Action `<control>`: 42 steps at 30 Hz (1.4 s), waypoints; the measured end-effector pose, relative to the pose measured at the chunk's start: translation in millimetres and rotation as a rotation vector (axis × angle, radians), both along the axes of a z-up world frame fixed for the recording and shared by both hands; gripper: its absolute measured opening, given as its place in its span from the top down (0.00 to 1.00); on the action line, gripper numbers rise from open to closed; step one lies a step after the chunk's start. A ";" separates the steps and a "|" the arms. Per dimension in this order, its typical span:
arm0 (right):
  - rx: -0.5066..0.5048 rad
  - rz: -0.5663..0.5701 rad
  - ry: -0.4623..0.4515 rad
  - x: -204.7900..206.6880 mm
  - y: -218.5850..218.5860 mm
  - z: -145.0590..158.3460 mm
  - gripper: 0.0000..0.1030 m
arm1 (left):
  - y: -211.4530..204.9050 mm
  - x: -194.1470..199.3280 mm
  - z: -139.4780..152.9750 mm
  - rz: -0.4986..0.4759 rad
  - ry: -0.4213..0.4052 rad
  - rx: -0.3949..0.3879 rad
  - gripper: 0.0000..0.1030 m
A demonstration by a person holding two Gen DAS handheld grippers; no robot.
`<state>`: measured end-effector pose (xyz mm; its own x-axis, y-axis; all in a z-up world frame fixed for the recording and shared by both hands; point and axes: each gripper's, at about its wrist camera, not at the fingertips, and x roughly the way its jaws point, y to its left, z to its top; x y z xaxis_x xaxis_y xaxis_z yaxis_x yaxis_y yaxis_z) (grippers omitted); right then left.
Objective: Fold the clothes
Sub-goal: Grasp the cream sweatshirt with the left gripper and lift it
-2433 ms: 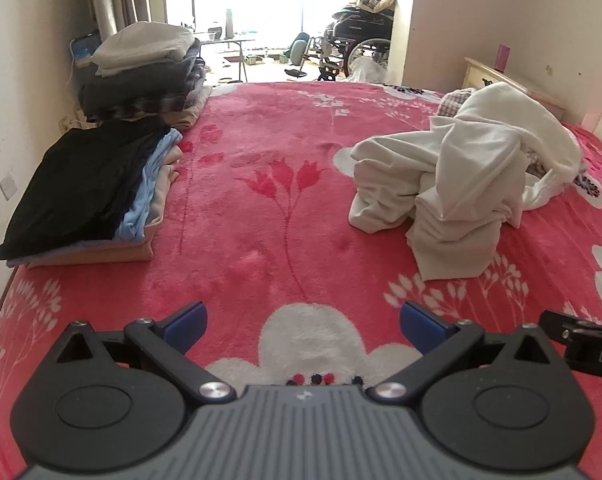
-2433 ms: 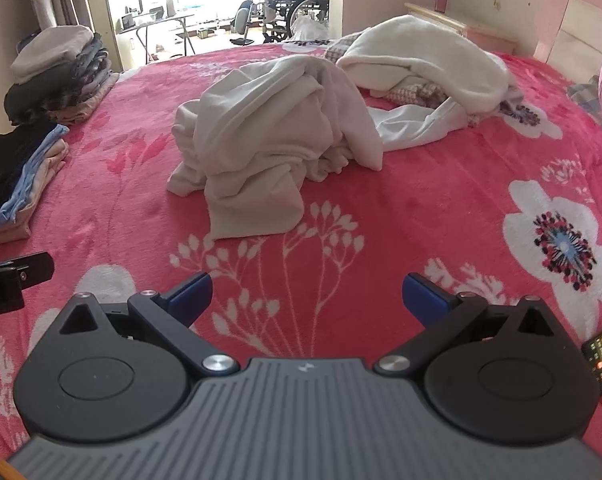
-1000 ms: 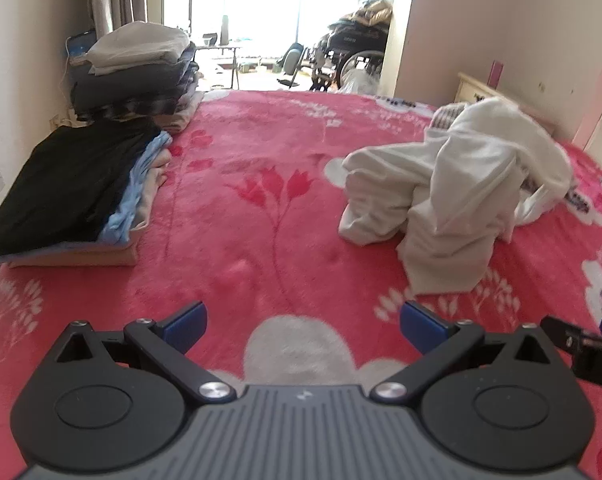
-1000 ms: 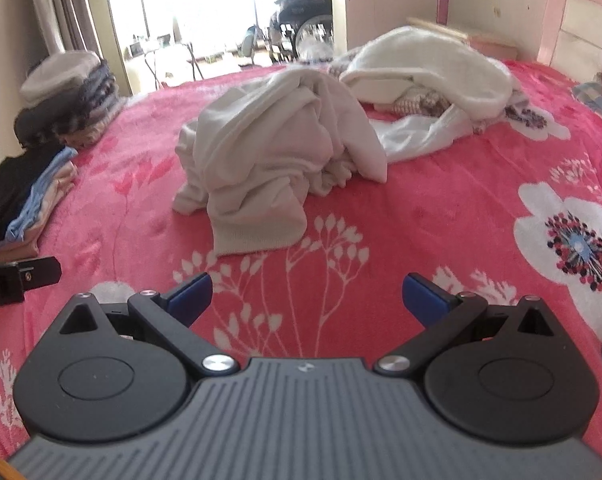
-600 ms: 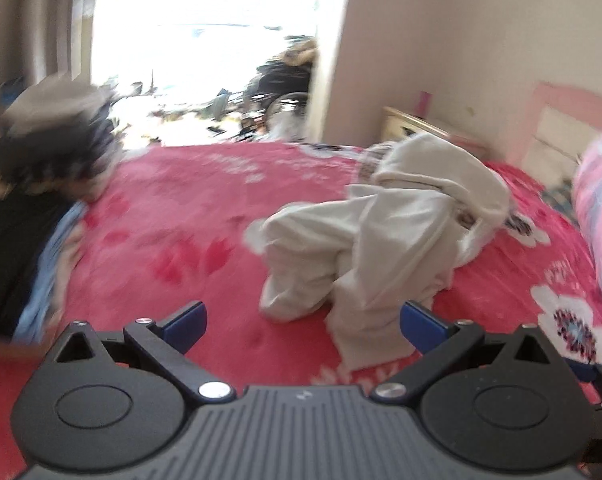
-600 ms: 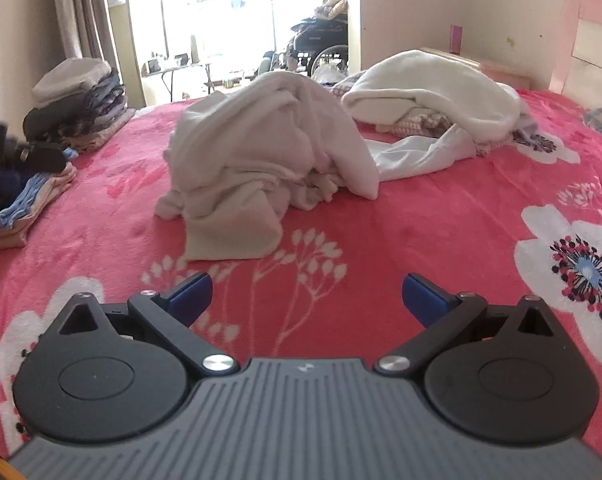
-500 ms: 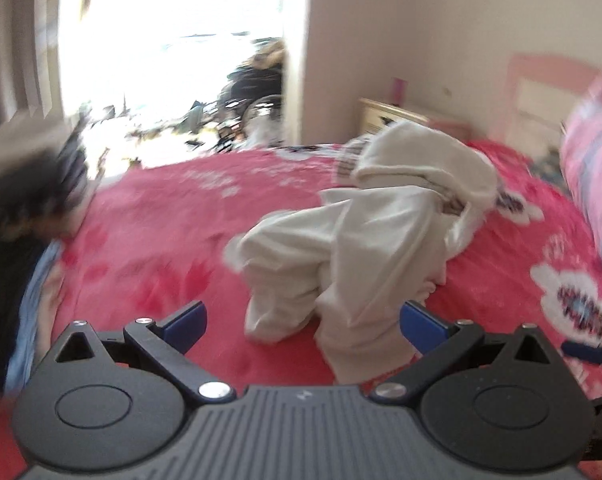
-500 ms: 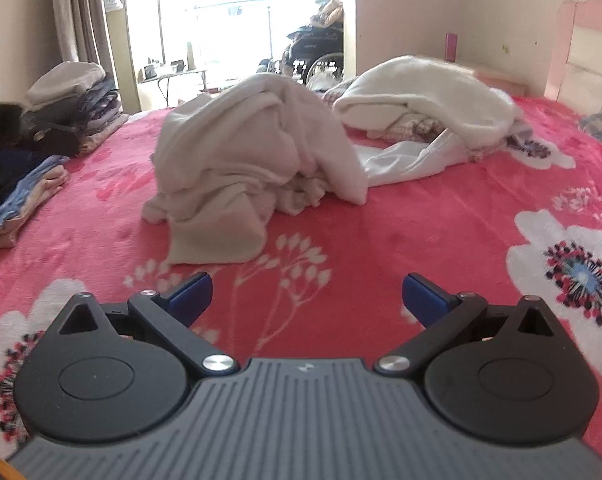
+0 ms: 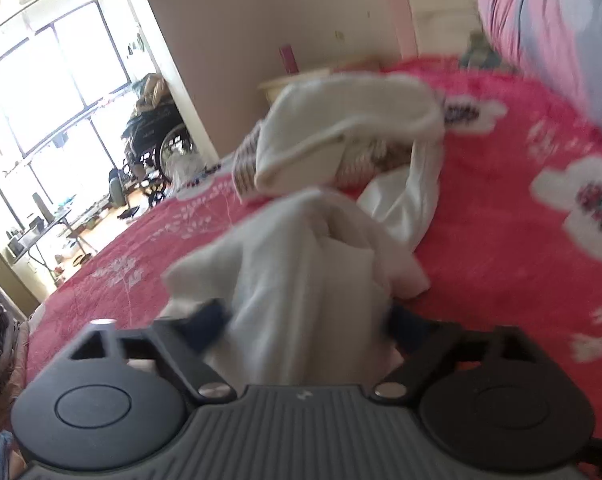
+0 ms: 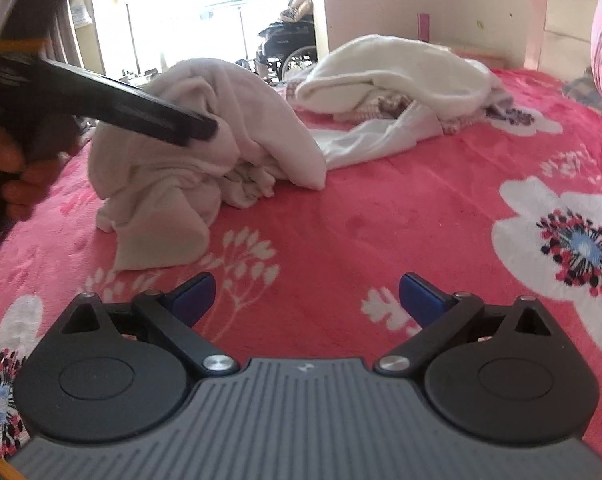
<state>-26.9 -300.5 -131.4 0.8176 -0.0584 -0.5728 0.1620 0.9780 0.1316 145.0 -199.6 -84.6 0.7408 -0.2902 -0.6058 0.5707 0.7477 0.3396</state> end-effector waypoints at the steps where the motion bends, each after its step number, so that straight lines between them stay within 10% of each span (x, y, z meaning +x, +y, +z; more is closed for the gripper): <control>1: 0.001 -0.005 0.004 0.9 -1.4 -1.3 0.04 | 0.5 3.4 -2.2 0.017 0.005 -0.020 0.41; 6: -0.003 -0.023 0.011 3.7 -6.1 -7.1 0.05 | 35.1 7.6 14.2 0.121 0.021 -0.227 0.80; 17: 0.003 -0.042 -0.010 6.6 -11.6 -8.4 0.29 | 195.3 -45.7 33.7 0.465 -0.019 -0.459 0.85; 27: 0.156 -0.001 -0.070 18.9 10.2 5.8 0.31 | 326.7 -105.6 -25.6 0.789 0.260 -0.408 0.87; 42: 0.555 0.102 -0.033 96.3 27.6 26.8 0.22 | 289.1 -130.1 22.7 0.431 0.116 -0.412 0.27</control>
